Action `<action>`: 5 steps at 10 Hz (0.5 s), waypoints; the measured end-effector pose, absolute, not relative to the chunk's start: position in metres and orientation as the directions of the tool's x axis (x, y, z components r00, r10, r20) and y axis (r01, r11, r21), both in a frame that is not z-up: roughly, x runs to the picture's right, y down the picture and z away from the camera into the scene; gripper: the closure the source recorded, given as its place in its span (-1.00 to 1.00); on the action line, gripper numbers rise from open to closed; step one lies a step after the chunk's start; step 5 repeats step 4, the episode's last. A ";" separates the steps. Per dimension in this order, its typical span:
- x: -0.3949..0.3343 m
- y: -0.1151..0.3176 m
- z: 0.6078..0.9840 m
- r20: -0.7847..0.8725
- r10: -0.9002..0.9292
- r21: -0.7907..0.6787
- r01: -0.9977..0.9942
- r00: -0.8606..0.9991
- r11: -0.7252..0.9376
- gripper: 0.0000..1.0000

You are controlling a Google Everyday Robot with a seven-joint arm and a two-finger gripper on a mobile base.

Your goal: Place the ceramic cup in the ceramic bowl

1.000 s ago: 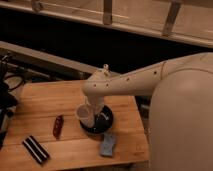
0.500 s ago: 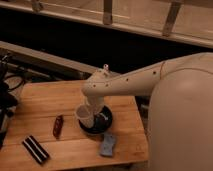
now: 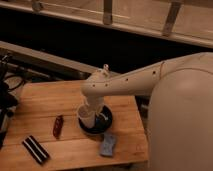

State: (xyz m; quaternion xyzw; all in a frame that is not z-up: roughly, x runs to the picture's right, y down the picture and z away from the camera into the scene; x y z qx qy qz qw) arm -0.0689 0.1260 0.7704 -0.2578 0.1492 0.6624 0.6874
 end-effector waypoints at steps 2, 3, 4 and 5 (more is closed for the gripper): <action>-0.069 0.126 0.770 -0.548 0.833 -0.155 -0.988 0.078 -0.009 -0.80; -0.069 0.126 0.770 -0.548 0.833 -0.155 -0.988 0.077 -0.010 -0.80; -0.070 0.125 0.768 -0.547 0.833 -0.157 -0.988 0.078 -0.011 -0.80; -0.070 0.125 0.768 -0.547 0.833 -0.157 -0.988 0.078 -0.011 -0.80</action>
